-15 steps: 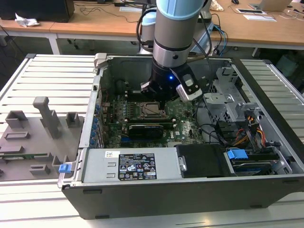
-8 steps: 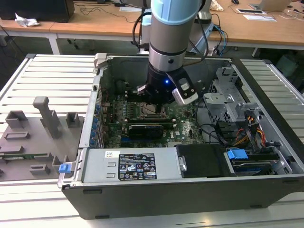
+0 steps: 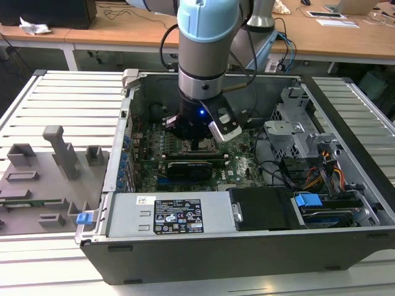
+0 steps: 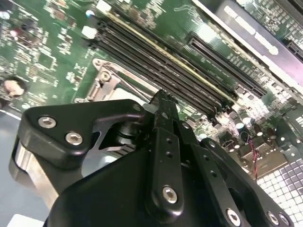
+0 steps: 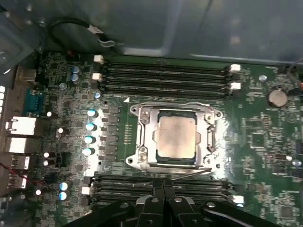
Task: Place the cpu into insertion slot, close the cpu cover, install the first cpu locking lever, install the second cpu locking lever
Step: 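Install the second cpu locking lever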
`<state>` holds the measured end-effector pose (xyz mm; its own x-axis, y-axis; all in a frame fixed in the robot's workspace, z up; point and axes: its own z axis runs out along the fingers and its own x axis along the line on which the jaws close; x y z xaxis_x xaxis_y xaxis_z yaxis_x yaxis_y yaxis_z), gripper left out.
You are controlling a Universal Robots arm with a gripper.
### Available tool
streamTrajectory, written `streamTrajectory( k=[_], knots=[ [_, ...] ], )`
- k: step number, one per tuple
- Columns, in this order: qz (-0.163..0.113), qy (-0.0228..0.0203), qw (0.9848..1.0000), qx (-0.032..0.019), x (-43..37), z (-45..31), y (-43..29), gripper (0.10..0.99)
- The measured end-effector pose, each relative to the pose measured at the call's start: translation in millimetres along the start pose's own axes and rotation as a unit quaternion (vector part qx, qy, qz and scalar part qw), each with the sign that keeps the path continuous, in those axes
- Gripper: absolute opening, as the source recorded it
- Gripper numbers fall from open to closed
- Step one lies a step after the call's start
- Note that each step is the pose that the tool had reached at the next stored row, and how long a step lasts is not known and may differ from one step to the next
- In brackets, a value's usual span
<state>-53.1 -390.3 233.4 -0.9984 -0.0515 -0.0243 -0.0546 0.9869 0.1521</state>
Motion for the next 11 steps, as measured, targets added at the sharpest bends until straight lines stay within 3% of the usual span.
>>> streamTrajectory(
  k=[11],
  knots=[
    [-0.001, 0.0000, 1.0000, -0.0023, 2.4, 2.1, -0.2, 0.110]
  ],
)
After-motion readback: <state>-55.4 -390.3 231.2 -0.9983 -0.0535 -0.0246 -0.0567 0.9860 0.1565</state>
